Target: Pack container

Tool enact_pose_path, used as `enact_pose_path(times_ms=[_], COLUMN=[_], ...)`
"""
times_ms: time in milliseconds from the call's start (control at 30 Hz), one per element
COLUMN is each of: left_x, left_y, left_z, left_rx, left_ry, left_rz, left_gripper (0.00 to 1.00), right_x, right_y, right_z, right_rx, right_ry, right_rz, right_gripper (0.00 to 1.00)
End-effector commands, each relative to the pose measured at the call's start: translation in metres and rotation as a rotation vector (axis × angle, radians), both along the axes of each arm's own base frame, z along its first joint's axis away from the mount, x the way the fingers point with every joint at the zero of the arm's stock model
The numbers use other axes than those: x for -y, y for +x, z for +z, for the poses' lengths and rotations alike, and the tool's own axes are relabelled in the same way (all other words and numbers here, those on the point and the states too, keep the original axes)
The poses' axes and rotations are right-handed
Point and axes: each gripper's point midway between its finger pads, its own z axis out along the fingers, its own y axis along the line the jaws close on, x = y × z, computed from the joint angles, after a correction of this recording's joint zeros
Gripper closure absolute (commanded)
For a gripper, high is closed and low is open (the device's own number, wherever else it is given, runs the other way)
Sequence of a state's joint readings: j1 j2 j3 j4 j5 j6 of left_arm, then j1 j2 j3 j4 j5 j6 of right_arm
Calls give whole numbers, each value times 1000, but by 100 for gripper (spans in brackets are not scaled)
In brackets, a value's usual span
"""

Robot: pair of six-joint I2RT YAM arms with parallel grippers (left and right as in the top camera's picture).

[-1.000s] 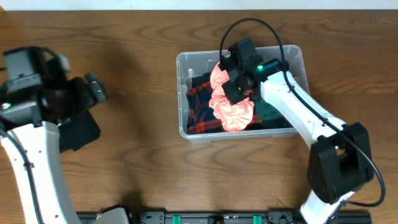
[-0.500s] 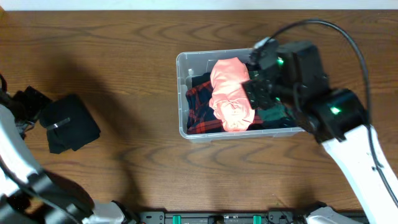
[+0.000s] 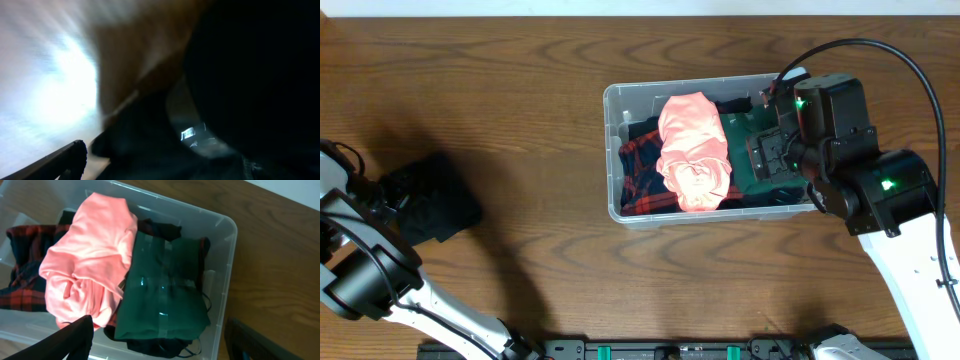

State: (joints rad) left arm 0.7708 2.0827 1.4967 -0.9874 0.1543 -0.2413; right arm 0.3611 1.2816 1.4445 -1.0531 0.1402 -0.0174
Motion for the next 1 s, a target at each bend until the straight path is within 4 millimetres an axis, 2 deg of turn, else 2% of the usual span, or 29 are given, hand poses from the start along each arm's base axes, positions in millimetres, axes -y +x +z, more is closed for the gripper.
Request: enact_pose_path(times_ms=[0, 33, 67, 133, 233, 333, 433, 567, 700, 767, 867, 967], left_x=[29, 35, 41, 50, 66, 85, 105, 139, 187, 221, 270, 311], left_y=[16, 20, 25, 31, 39, 54, 68, 81, 81, 75, 65, 56], left_z=[-14, -13, -11, -7, 4, 28, 66, 130, 194, 227, 260, 275], left_rx=[81, 111, 142, 176, 225, 335, 457, 606, 733, 801, 871, 881], left_ry=[-157, -185, -210, -247, -312, -390, -430, -408, -316, -283, -273, -245], left_rz=[-69, -87, -110, -132, -133, -152, -201, -308, -489, -598, -716, -797], left_gripper=[10, 19, 37, 94, 94, 94, 94, 94, 94, 94, 94, 94], right_x=[6, 6, 6, 6, 6, 6, 17, 39, 56, 64, 69, 69], right_y=[0, 0, 0, 0, 0, 0, 2, 5, 7, 7, 8, 8], right_z=[5, 5, 5, 5, 5, 5, 6, 11, 12, 11, 11, 11], right_rx=[18, 17, 17, 17, 17, 18, 35, 64, 64, 58, 57, 56], right_ry=[6, 6, 6, 6, 6, 4, -39, -83, -82, -84, -84, -83], right_rz=[-35, -35, -35, -35, -35, -36, -76, -181, -234, -257, -274, -274], right_gripper=[19, 19, 20, 20, 20, 21, 21, 21, 20, 20, 20, 21])
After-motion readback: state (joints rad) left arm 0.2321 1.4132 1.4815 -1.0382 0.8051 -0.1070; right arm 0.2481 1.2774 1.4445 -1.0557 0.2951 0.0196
